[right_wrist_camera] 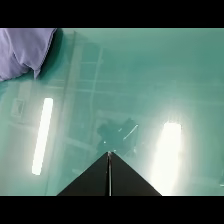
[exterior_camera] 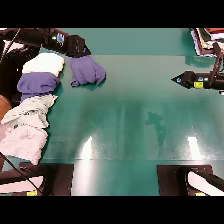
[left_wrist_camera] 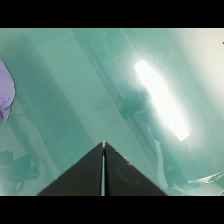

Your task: Fold the shirts.

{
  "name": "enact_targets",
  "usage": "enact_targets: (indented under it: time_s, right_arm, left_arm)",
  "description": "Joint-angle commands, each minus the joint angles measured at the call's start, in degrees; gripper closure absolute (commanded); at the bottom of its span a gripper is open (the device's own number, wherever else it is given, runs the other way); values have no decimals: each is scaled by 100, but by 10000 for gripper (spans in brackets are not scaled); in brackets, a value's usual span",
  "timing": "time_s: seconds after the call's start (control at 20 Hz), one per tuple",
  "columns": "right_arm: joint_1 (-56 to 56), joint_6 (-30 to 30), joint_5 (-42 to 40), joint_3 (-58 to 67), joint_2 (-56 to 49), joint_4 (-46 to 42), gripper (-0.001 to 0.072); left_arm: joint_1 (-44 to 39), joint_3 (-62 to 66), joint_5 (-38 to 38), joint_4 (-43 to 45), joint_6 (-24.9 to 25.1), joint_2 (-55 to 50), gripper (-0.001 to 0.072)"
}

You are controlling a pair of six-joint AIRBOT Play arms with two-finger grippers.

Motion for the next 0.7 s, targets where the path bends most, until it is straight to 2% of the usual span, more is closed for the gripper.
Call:
enact_targets:
  time_s: [0.0,0.55,0.65]
  right_arm:
    - [-2,0,0,-2,0,0,698]
    - [0,0,-4,-2,0,2,697]
    - [0,0,-63,-4,0,11,697]
  left_arm:
    - [-2,0,2,2,2,4,677]
    - [-2,0,11,0,0,4,677]
    - [-2,0,238,-13,2,4,677]
